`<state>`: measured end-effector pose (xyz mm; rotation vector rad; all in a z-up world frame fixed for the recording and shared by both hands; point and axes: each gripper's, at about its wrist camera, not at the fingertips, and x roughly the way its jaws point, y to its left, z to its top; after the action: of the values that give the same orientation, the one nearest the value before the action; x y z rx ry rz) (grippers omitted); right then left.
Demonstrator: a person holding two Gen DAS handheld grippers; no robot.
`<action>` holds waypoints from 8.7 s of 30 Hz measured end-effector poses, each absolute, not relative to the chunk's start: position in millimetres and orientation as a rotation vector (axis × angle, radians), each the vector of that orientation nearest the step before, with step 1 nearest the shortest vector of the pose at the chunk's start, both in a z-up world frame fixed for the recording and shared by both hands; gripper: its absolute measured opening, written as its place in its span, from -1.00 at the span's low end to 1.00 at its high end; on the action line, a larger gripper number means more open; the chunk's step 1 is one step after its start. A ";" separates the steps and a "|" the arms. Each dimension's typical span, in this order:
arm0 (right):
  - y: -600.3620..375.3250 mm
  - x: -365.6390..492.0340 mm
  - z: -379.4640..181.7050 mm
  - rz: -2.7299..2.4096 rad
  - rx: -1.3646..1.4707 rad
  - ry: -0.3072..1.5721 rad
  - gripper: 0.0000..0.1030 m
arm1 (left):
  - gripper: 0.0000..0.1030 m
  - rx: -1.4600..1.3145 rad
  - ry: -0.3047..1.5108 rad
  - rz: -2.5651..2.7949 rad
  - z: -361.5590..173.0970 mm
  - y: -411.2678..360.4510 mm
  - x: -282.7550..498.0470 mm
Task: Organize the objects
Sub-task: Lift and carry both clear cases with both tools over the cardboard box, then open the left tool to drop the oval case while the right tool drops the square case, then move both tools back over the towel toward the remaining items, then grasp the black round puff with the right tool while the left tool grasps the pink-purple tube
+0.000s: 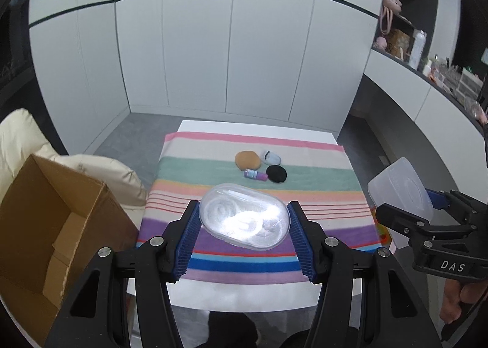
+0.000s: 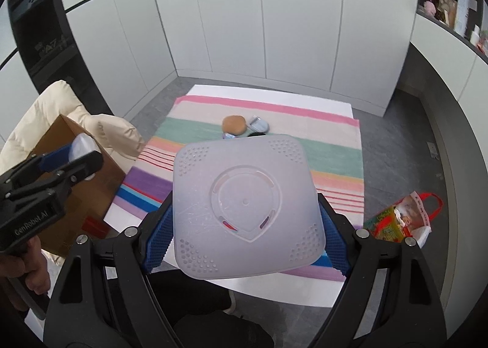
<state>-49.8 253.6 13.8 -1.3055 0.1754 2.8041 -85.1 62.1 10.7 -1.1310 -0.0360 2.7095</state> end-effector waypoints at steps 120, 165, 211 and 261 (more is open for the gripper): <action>-149.5 -126.0 -1.0 3.288 -1.571 -0.330 1.00 | 1.00 -1.394 -0.415 3.399 -7.6 -283.8 64.9; 7.8 -139.7 4.9 3.131 -1.436 -0.144 1.00 | 1.00 -1.316 -0.278 3.197 -9.0 -171.5 -33.2; 256.0 -85.3 6.7 2.803 -1.258 0.087 1.00 | 1.00 -1.205 -0.016 2.840 -10.2 57.1 -110.5; 352.0 -258.4 -217.1 2.672 -1.573 0.139 0.55 | 0.25 -1.411 0.211 2.526 -228.7 175.9 -334.3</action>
<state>-258.4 352.0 -217.1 -1.5731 0.1388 2.6723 -334.3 175.9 -228.7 -1.4113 0.2107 2.5255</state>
